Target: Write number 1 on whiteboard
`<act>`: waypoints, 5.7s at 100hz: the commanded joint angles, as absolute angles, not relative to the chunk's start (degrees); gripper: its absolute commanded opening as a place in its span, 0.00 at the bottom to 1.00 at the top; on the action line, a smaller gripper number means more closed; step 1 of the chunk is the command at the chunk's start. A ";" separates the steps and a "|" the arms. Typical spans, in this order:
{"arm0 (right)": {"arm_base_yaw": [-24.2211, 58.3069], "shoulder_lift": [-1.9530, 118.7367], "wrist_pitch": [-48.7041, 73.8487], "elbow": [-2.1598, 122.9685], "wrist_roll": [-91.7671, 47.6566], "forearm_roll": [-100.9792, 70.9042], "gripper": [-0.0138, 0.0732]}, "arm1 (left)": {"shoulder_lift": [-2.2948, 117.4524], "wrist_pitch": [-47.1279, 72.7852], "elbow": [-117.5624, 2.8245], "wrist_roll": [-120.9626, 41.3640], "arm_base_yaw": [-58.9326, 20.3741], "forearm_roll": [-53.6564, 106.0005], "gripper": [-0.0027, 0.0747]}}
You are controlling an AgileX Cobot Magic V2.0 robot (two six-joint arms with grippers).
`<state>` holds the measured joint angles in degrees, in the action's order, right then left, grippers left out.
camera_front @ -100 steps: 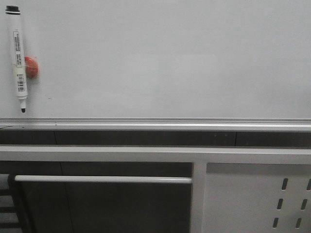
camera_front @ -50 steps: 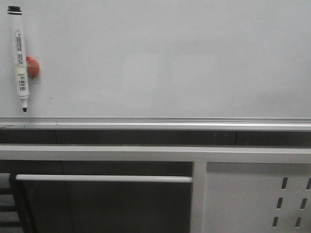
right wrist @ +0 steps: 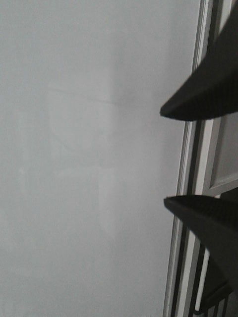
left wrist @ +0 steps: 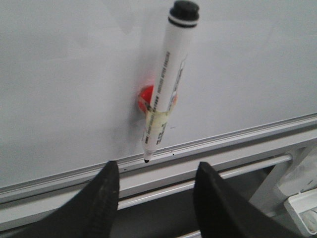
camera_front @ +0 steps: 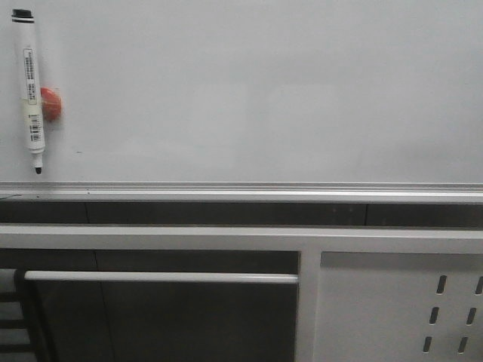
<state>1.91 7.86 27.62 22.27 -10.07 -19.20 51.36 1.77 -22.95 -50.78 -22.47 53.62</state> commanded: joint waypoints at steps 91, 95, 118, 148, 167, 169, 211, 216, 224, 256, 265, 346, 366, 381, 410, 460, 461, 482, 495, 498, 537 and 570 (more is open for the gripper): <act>1.72 9.12 24.78 24.28 -10.74 -19.06 0.52 | 76.51 -38.87 -24.93 -18.89 -37.03 37.82 0.48; 1.72 9.12 24.87 24.28 -10.74 -19.06 0.52 | 77.19 -39.52 -24.93 -18.47 -37.03 37.32 0.48; 1.72 9.12 24.87 24.28 -10.74 -19.06 0.52 | 80.16 -45.35 -24.93 -15.89 -37.03 37.43 0.47; 1.72 9.12 24.87 24.28 -10.74 -19.06 0.52 | 82.20 -42.33 -27.21 -15.64 -33.92 37.43 0.39; 1.72 9.12 24.87 24.28 -10.74 -19.81 0.52 | 82.20 -41.48 -27.69 -15.64 -33.92 35.56 0.10; 1.72 9.12 24.87 24.28 -10.74 -19.94 0.52 | 82.20 -41.39 -27.69 -15.64 -33.92 34.91 0.07; 1.85 9.92 36.32 28.27 -36.46 -44.33 0.52 | 70.41 -29.85 -27.69 -16.37 -36.57 13.73 0.01; 1.85 11.16 39.51 29.44 -44.25 -51.55 0.52 | 68.22 -27.00 -27.69 -16.37 -37.65 9.06 0.01; 1.59 14.75 43.81 31.33 -49.65 -58.64 0.52 | 65.08 -22.80 -27.69 -16.37 -40.00 0.00 0.01; 2.19 32.30 55.38 38.65 -64.14 -73.85 0.52 | 61.17 -2.77 -31.67 -16.37 -50.25 -10.84 0.01; 3.38 34.83 56.19 40.33 -66.42 -73.56 0.52 | 61.17 0.49 -33.88 -16.37 -51.69 -10.99 0.01; 48.04 55.78 10.12 47.55 -66.70 -62.55 0.52 | 60.95 15.26 -39.95 -16.37 -52.57 -10.42 0.01; 48.09 57.05 10.92 47.55 -66.48 -63.95 0.52 | 59.38 15.04 -39.95 -16.37 -52.57 -10.42 0.01; 48.09 58.11 10.46 47.55 -66.34 -64.92 0.59 | 58.46 13.94 -39.95 -16.37 -52.57 -10.42 0.01; 48.09 58.50 8.53 47.55 -66.34 -66.74 0.62 | 56.85 13.01 -40.03 -16.37 -52.57 -10.42 0.01; 48.09 62.19 7.03 47.55 -66.34 -70.09 0.60 | 56.85 11.84 -40.03 -16.37 -52.57 -10.42 0.01; 48.09 62.19 6.92 47.55 -66.34 -70.09 0.59 | 56.85 11.84 -40.03 -16.37 -52.57 -10.42 0.01; 48.09 62.62 7.05 47.55 -66.34 -71.82 0.36 | 56.85 11.84 -40.03 -16.37 -52.57 -10.42 0.01; 48.09 64.13 8.58 47.55 -66.34 -72.18 0.24 | 56.85 11.62 -40.03 -16.37 -52.57 -10.42 0.01; 48.09 64.44 9.02 47.55 -66.34 -72.18 0.21 | 56.85 11.56 -40.03 -16.37 -52.57 -10.42 0.01; 48.09 64.42 8.06 47.55 -66.34 -69.51 0.07 | 52.75 10.82 -40.03 -16.37 -52.57 -9.50 0.40; 48.09 59.20 3.46 47.55 -66.34 -59.90 0.09 | 37.24 11.96 -40.03 -16.37 -52.57 0.00 0.66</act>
<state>48.04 62.09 6.68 45.74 -66.27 -62.90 41.52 15.38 -37.89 -16.57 -52.21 -3.56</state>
